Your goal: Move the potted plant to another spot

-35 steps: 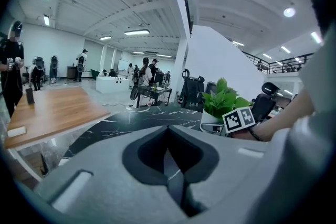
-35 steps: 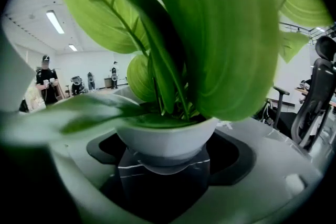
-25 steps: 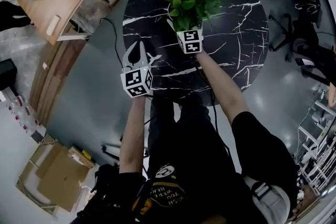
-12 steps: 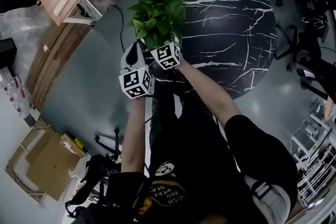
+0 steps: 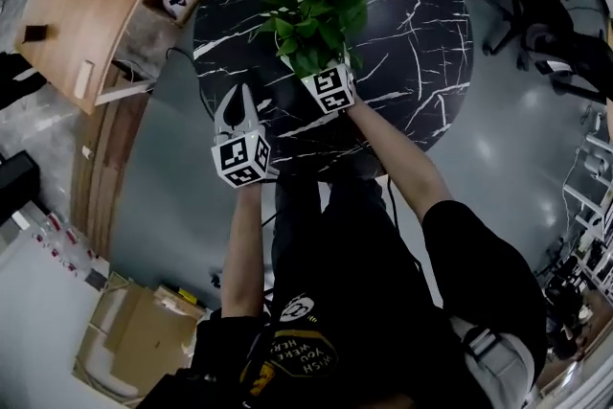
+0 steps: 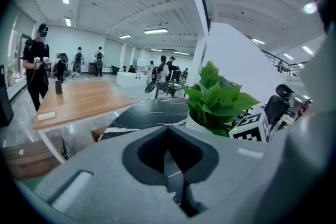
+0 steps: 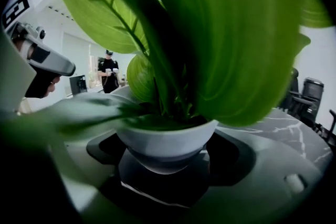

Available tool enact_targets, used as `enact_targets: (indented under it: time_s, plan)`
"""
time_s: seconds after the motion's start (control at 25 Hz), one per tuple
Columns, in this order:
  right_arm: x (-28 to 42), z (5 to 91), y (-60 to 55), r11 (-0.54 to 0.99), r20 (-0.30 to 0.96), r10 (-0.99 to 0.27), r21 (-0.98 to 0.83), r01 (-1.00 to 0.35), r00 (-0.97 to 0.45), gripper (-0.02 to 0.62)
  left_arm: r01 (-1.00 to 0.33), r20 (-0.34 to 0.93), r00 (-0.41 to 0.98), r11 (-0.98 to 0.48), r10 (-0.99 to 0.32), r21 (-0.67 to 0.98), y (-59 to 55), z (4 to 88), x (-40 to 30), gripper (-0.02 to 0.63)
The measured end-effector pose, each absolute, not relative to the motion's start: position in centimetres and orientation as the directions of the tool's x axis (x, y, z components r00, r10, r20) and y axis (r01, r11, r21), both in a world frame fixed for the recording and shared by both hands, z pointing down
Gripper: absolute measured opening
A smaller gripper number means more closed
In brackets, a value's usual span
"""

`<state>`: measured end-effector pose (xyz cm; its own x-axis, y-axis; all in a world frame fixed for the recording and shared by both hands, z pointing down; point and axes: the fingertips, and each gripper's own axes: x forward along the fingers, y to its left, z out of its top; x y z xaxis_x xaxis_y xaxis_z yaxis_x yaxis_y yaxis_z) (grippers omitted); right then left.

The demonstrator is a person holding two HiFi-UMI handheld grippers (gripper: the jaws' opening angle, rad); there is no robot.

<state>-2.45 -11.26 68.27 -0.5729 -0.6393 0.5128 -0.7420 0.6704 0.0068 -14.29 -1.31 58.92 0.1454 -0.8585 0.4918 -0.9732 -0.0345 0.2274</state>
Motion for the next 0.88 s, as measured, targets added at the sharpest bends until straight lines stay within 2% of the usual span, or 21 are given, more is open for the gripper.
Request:
enact_targets:
  time_s: [0.24, 0.36, 0.48, 0.64, 0.88]
  plan:
    - [17.3, 68.6, -16.2, 0.368, 0.534, -0.795, 0.046, -0.929, -0.288, 0.48, -0.952, 0.489, 0.293, -0.202, -0.822, 0.23, -4.9, 58.8, -7.0, 0.005]
    - [26.1, 68.6, -17.5, 0.232, 0.54, -0.825, 0.052, -0.971, -0.168, 0.48, -0.94, 0.49, 0.335, -0.253, -0.804, 0.228, -6.1, 59.0, -4.4, 0.005]
    - [33.1, 68.7, -17.3, 0.146, 0.555, -0.825, 0.029, -0.989, -0.106, 0.48, -0.926, 0.498, 0.377, -0.301, -0.781, 0.23, -6.8, 59.3, -2.2, 0.004]
    - [38.8, 68.7, -17.1, 0.107, 0.568, -0.82, 0.034, -0.994, -0.068, 0.48, -0.9, 0.509, 0.435, -0.367, -0.743, 0.234, -7.1, 60.0, 1.0, 0.005]
    - [39.2, 68.7, -16.6, 0.101, 0.541, -0.838, 0.032, -0.994, -0.068, 0.479, -0.883, 0.533, 0.468, -0.402, -0.705, 0.243, -6.4, 60.8, 3.1, 0.005]
